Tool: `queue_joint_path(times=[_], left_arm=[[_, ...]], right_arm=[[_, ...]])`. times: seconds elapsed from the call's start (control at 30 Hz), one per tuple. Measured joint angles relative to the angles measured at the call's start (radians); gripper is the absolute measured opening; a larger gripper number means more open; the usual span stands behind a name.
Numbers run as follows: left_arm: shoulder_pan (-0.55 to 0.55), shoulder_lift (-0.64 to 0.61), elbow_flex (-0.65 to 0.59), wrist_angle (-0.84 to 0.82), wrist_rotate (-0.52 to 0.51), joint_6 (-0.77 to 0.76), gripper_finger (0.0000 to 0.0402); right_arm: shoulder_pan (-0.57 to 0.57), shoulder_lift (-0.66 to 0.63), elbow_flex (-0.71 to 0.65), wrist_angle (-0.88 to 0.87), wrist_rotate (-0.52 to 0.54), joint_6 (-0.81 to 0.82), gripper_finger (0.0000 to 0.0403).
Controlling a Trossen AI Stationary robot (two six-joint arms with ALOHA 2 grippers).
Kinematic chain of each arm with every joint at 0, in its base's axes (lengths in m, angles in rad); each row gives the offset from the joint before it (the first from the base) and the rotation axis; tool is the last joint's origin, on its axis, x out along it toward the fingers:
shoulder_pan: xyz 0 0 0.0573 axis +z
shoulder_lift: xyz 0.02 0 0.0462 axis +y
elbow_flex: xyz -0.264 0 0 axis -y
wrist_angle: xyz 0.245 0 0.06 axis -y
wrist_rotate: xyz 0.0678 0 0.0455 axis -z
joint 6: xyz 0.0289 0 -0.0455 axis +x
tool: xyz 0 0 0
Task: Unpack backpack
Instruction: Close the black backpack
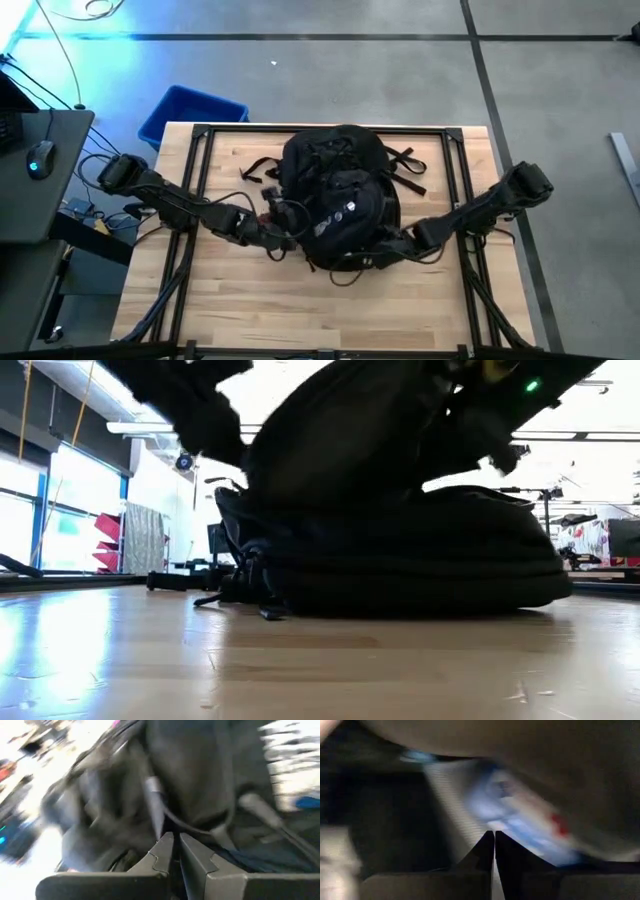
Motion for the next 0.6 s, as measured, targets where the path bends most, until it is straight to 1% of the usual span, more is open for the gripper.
queue_joint_path(times=[0.07, 0.17, 0.2, 0.27, 0.33, 0.37, 0.43, 0.5, 0.53, 0.6], left_arm=[[0.021, 0.000, 0.000, -0.077, -0.049, -0.085, 0.0009], [0.053, 0.000, 0.000, -0.213, -0.110, -0.192, 0.0009], [0.063, 0.002, 0.000, -0.265, -0.127, -0.232, 0.0009], [0.082, 0.003, 0.000, -0.379, -0.161, -0.314, 0.0009], [0.095, 0.003, 0.000, -0.487, -0.188, -0.400, 0.0009], [0.098, 0.003, 0.000, -0.534, -0.197, -0.447, 0.0009], [0.100, 0.003, 0.000, -0.616, -0.205, -0.522, 0.0009], [0.099, 0.003, 0.000, -0.661, -0.221, -0.567, 0.0009], [0.095, 0.003, -0.001, -0.671, -0.223, -0.574, 0.0009], [0.081, 0.003, -0.001, -0.669, -0.222, -0.568, 0.0009]], right_arm=[[0.030, -0.019, 0.006, -0.015, -0.152, 0.058, 0.0000], [0.069, -0.046, 0.050, -0.040, -0.333, 0.091, 0.0000], [0.082, -0.050, 0.068, -0.071, -0.367, 0.096, 0.0000], [0.113, -0.054, 0.104, -0.146, -0.379, 0.125, 0.0000], [0.152, -0.060, 0.142, -0.215, -0.346, 0.147, 0.0000], [0.172, -0.063, 0.157, -0.250, -0.305, 0.155, 0.0000], [0.205, -0.064, 0.166, -0.319, -0.169, 0.184, 0.0000], [0.218, -0.060, 0.160, -0.394, -0.004, 0.236, 0.0000], [0.217, -0.061, 0.153, -0.427, 0.062, 0.264, 0.0000], [0.199, -0.064, 0.129, -0.494, 0.154, 0.324, 0.0000]])
